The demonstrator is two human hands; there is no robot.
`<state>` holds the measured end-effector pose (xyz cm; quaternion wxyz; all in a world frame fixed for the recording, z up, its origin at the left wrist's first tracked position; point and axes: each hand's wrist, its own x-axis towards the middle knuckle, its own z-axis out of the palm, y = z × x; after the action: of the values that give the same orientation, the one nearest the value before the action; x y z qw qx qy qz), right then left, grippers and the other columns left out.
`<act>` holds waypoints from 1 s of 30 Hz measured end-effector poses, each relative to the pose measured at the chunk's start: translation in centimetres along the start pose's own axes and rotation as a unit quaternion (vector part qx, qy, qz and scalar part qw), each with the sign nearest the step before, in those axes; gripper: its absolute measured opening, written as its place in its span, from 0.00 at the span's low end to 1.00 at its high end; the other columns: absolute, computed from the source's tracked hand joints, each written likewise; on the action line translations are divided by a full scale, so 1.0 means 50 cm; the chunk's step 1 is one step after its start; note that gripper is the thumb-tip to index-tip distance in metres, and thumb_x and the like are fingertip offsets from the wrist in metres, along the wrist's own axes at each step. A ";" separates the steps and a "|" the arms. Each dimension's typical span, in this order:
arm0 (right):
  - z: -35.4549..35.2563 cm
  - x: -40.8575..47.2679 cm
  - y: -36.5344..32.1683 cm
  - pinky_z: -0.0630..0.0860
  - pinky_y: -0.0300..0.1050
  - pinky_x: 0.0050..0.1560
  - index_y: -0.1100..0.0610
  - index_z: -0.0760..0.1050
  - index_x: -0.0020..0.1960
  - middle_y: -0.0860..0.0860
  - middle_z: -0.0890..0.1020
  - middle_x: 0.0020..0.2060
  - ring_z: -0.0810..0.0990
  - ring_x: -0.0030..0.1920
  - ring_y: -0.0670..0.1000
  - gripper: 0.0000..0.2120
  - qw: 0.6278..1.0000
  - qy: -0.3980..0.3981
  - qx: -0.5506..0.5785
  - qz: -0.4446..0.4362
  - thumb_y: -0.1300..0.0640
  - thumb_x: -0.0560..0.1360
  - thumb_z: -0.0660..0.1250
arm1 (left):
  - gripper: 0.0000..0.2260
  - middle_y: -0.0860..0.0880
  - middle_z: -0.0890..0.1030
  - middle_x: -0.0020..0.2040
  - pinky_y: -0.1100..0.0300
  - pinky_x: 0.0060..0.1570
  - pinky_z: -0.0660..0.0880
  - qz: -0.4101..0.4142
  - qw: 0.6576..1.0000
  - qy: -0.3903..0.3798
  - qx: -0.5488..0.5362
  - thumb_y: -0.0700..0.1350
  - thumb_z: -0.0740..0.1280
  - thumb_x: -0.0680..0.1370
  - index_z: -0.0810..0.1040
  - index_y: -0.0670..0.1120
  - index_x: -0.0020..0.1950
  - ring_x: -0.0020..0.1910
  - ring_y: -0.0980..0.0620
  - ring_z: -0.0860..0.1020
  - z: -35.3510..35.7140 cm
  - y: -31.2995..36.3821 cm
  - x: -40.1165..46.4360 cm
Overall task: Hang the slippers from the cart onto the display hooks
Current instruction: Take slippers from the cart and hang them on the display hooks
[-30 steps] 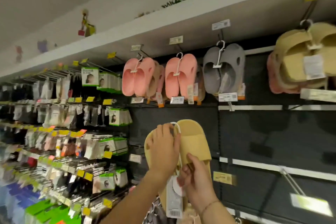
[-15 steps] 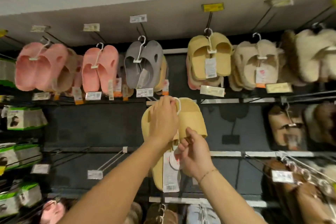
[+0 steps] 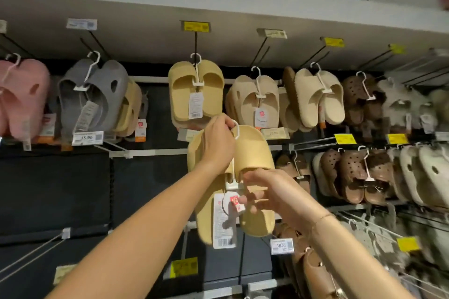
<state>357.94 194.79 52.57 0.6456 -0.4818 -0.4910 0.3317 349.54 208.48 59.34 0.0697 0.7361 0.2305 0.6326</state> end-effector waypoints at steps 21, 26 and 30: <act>-0.221 0.402 -0.206 0.58 0.50 0.55 0.49 0.80 0.41 0.47 0.79 0.43 0.72 0.53 0.51 0.14 0.712 0.344 -0.514 -0.332 0.47 0.80 0.59 | 0.04 0.52 0.78 0.43 0.59 0.35 0.75 0.140 0.988 0.044 -0.056 0.40 0.61 0.83 0.71 0.48 0.54 0.42 0.55 0.77 0.266 0.099 0.264; -0.230 0.544 -0.238 0.61 0.51 0.56 0.49 0.80 0.41 0.45 0.79 0.38 0.73 0.50 0.51 0.19 0.754 0.350 -0.430 -0.352 0.46 0.82 0.56 | 0.05 0.53 0.78 0.45 0.70 0.34 0.69 0.141 0.984 0.066 -0.092 0.41 0.63 0.83 0.70 0.49 0.56 0.41 0.58 0.77 0.316 0.068 0.387; -0.247 0.644 -0.282 0.64 0.54 0.59 0.52 0.82 0.39 0.49 0.81 0.36 0.76 0.44 0.51 0.22 0.771 0.345 -0.414 -0.338 0.45 0.82 0.56 | 0.04 0.51 0.82 0.46 0.67 0.38 0.73 0.130 0.981 0.072 -0.126 0.41 0.63 0.83 0.72 0.48 0.56 0.45 0.57 0.80 0.363 0.037 0.486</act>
<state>378.68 215.71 75.37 0.5802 -0.5874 -0.4563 -0.3320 369.78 220.68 78.48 0.0618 0.6975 0.0559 0.7117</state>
